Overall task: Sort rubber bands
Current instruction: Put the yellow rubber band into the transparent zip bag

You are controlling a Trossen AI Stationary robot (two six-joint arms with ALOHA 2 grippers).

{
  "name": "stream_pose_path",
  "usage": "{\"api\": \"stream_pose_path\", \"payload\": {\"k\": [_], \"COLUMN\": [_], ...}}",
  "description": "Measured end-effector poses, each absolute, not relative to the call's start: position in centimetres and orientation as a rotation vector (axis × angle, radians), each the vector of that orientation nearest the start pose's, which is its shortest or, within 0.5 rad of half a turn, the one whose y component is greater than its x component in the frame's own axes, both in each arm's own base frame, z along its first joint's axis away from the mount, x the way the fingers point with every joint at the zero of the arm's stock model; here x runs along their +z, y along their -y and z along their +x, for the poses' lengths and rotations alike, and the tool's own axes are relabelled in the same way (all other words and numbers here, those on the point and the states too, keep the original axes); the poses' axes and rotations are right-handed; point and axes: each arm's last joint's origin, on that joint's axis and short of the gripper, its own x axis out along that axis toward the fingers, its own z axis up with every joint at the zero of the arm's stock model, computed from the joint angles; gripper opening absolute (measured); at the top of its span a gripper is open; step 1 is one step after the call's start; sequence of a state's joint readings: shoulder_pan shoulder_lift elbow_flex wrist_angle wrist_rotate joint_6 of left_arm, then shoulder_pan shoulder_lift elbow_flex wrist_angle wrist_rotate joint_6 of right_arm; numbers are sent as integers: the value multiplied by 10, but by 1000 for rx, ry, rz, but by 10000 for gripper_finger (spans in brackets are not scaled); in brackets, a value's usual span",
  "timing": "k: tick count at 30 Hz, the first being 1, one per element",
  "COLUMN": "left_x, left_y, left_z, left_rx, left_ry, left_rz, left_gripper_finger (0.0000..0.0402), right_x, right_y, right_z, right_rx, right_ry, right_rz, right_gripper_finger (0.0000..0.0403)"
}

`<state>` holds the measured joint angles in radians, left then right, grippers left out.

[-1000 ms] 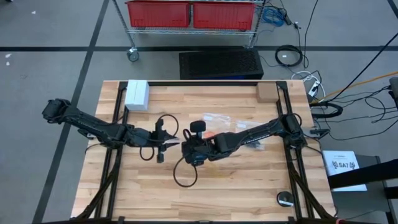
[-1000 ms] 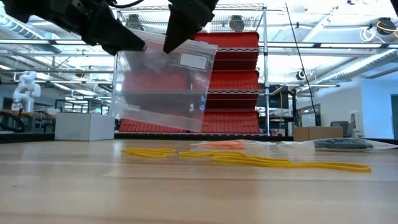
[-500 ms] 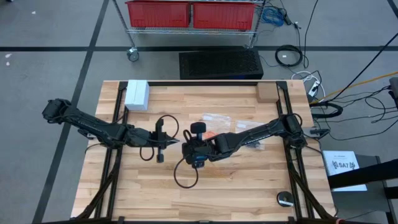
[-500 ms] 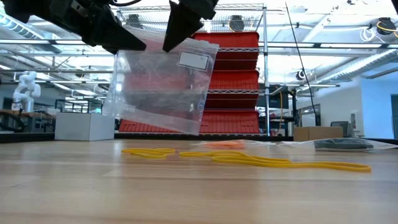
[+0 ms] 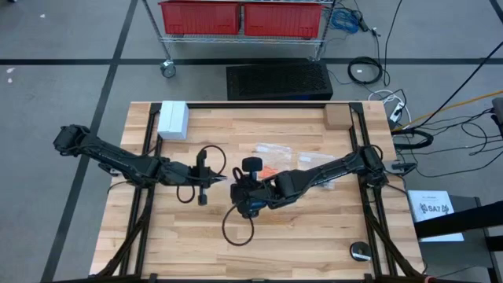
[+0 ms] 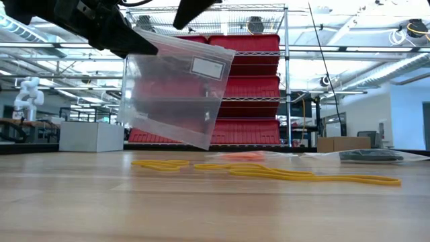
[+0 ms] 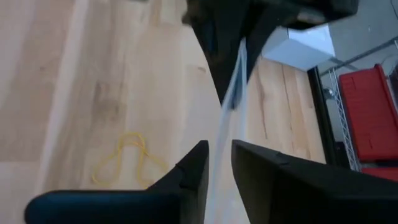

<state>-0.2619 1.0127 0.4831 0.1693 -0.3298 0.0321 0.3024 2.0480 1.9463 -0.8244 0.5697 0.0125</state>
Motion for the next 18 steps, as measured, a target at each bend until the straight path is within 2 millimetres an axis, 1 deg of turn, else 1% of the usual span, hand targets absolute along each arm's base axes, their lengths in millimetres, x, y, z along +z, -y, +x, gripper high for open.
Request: {"api": "stream_pose_path", "payload": {"k": [3,6,8,12,18], "left_x": [222,222,222,222,222], "left_y": [46,46,46,45,45], "left_z": [206,206,206,206,206], "left_rx": [62,62,62,63,71], "left_ry": [-346,-345,-346,-346,-347], "left_rz": [137,136,136,136,113], "left_gripper_finger": [1,1,1,1,0], "right_x": [299,296,292,288,284], "right_y": [-115,-108,-104,-98,-102], "right_z": [430,433,437,441,442], "right_rx": [-260,-277,-280,-285,-268], "right_ry": [-860,-870,-879,-884,-893], "right_rz": [-393,-399,-411,-405,-397], "right_gripper_finger": [54,18,6,2,1]}}
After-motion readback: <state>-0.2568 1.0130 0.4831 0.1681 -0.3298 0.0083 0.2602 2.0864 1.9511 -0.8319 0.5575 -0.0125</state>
